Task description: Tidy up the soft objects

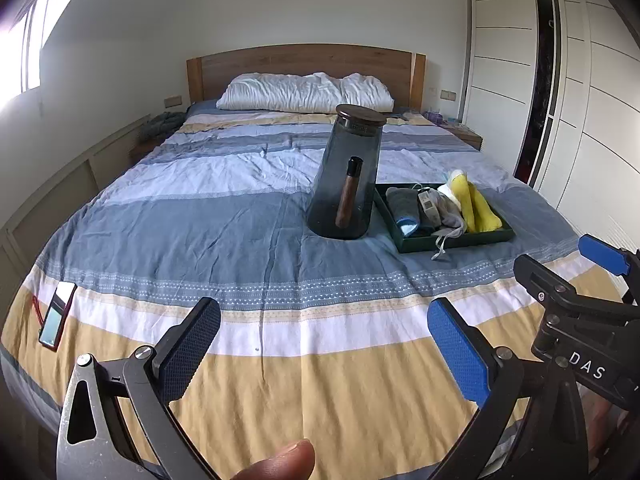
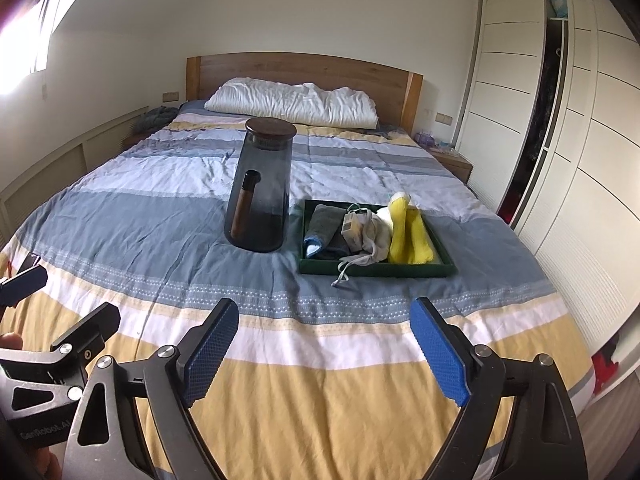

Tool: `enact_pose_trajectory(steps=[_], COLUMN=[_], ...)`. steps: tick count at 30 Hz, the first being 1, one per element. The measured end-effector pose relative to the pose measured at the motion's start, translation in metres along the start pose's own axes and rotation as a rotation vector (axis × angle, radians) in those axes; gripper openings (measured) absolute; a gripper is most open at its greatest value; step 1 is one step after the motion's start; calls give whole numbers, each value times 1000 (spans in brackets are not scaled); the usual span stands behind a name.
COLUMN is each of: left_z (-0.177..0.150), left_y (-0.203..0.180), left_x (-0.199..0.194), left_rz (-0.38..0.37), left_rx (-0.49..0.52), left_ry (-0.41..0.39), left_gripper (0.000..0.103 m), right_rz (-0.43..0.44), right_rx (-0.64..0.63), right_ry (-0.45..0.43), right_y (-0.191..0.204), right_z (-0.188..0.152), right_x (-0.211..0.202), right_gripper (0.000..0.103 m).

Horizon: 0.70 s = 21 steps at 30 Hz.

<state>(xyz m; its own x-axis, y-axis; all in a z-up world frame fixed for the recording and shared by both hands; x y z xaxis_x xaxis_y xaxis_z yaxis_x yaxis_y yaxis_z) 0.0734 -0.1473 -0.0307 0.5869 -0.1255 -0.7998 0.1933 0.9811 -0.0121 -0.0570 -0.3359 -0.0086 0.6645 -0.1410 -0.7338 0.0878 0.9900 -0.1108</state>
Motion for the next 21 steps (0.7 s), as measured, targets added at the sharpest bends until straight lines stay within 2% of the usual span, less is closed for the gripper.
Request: enact_pose_trajectory(steps=[21], left_z=[-6], left_y=[0], left_x=[10], left_rz=[9], left_rx=[32], left_ry=[31], left_gripper=[102], right_rz=[2], right_rx=[-23], right_ry=[34], right_y=[10], right_z=[-6], right_x=[20], right_gripper=[89])
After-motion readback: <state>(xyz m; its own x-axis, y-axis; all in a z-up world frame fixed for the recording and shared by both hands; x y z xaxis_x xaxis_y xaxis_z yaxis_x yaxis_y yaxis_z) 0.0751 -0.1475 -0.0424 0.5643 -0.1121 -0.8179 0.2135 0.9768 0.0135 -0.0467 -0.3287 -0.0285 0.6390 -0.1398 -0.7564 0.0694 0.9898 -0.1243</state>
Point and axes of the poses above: each gripper's, at about its wrist camera, not at the fingertips, and x roughly the way its jaws point, y to its left, z to its top, the point moved 8 cm from there along x, roughly the way its jaws point, and after that the axes turned 15 degrees about y, right-handed, at the moved point
